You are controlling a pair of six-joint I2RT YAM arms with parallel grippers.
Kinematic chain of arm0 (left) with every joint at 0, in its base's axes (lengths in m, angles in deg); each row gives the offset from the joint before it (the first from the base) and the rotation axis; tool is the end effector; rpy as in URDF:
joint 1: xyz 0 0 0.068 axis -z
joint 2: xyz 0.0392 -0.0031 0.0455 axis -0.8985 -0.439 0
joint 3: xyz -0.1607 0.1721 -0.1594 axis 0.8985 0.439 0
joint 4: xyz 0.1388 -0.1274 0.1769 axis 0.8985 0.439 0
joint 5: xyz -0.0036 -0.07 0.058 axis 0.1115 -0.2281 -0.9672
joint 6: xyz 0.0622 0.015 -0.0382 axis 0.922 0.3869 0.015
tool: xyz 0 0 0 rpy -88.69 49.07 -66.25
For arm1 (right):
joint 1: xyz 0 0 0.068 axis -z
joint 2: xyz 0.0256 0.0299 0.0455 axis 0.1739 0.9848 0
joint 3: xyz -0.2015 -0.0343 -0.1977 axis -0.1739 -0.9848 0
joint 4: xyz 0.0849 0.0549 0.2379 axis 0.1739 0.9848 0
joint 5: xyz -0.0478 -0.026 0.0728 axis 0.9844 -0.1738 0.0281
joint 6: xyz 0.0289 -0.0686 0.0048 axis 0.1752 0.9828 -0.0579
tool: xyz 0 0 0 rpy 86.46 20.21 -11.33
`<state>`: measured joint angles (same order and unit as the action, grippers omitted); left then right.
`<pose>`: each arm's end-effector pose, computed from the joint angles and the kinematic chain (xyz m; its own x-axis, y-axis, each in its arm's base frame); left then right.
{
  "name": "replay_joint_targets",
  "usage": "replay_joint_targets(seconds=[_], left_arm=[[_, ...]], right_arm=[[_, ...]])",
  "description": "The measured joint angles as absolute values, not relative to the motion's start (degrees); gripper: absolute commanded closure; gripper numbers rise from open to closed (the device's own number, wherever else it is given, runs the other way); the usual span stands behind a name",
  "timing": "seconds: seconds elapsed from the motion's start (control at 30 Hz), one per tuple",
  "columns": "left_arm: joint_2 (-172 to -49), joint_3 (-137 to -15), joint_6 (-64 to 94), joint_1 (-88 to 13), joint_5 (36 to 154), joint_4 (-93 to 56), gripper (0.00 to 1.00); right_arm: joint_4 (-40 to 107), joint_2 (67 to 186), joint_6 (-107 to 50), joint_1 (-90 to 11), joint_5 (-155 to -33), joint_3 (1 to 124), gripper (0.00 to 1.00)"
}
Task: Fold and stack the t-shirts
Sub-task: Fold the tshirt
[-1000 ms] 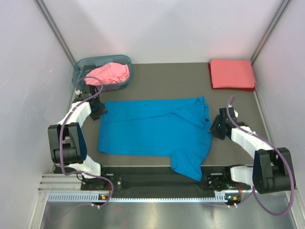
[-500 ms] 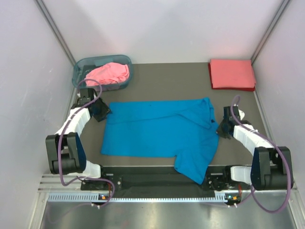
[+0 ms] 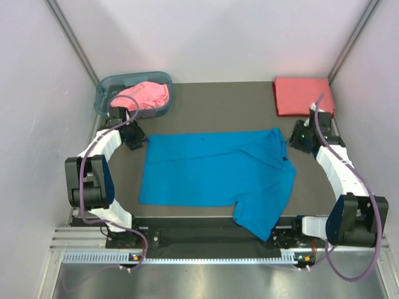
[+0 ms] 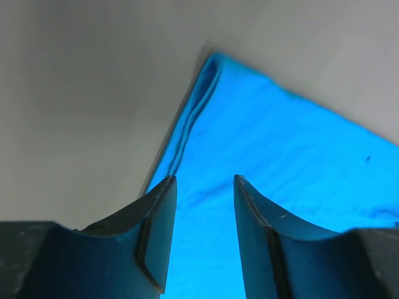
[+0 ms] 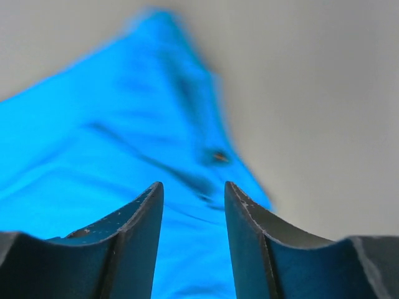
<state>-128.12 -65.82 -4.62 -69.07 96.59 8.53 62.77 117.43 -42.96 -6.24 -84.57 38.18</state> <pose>0.3470 0.0200 0.2034 -0.7143 -0.5710 -0.4047 -0.4168 0.8116 -0.4094 0.2670 -0.0199 0.2418 -0.6853 0.4058 -0.6048 0.3600 0.9106 0.2030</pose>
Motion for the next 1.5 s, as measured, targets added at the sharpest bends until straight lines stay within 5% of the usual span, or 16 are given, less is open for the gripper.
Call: replay_joint_targets(seconds=[0.17,0.33,0.57,1.07,1.3,1.5], left_arm=[[-132.7,-68.6,-2.8,-69.1,97.7,6.9,0.58],[-135.7,-68.8,-2.2,-68.0,97.0,7.5,0.58],[-136.5,-69.7,-1.0,-66.1,95.3,9.6,0.58],[-137.8,-73.5,-0.6,-66.2,94.3,11.6,0.57],[-139.1,-74.9,0.8,-66.2,94.3,11.6,0.57],[-141.3,-77.2,2.3,-66.2,93.2,12.5,0.59]], right_arm=[[56.7,126.4,-33.3,-10.3,-100.6,44.5,0.67],[56.5,140.4,-26.6,-15.3,-107.0,51.0,0.6],[57.0,151.6,-19.3,-22.6,-107.7,58.9,0.55],[58.9,155.8,-14.1,-23.2,-104.6,61.4,0.55],[59.0,155.5,-14.1,-23.3,-104.7,60.4,0.94],[59.1,149.5,-14.8,-25.3,-104.4,57.6,1.0]])
